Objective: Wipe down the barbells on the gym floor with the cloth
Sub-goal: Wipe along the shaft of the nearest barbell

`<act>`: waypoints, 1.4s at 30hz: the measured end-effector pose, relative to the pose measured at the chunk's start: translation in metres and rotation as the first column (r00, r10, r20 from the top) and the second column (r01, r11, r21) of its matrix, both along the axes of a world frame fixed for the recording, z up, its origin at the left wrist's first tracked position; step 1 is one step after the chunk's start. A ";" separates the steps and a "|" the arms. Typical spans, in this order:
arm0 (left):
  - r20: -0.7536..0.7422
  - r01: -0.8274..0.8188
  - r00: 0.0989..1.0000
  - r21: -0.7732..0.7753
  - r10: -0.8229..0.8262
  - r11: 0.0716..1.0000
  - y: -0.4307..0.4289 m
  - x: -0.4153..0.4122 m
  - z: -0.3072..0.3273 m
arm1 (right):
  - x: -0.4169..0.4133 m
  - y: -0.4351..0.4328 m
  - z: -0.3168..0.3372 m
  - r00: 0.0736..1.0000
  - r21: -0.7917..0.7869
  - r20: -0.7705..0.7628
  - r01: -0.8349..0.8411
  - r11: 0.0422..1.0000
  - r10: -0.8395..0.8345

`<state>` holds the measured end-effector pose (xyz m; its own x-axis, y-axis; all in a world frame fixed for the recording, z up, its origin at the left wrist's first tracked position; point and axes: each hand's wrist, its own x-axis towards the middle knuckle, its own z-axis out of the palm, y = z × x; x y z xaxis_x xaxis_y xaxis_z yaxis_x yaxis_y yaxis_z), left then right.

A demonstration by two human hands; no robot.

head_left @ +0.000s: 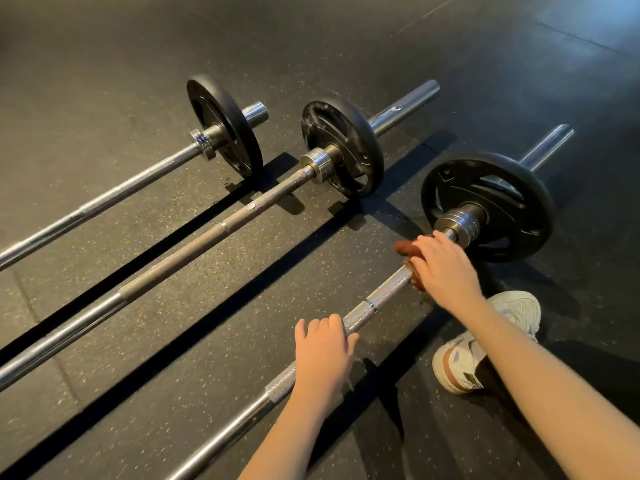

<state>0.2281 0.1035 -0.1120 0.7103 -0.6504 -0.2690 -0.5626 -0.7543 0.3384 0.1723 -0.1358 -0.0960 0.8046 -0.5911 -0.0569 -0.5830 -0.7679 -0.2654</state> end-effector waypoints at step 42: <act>-0.062 0.018 0.998 -0.012 -0.018 1.000 0.030 -0.010 0.010 | -0.001 0.114 -0.005 0.991 0.227 0.112 -0.097 0.969 0.073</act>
<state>0.2185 0.1334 -0.1016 0.6805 -0.6663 -0.3049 -0.5536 -0.7401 0.3819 0.1714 -0.0222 -0.1009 0.8601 -0.5004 -0.0987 -0.4784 -0.7244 -0.4964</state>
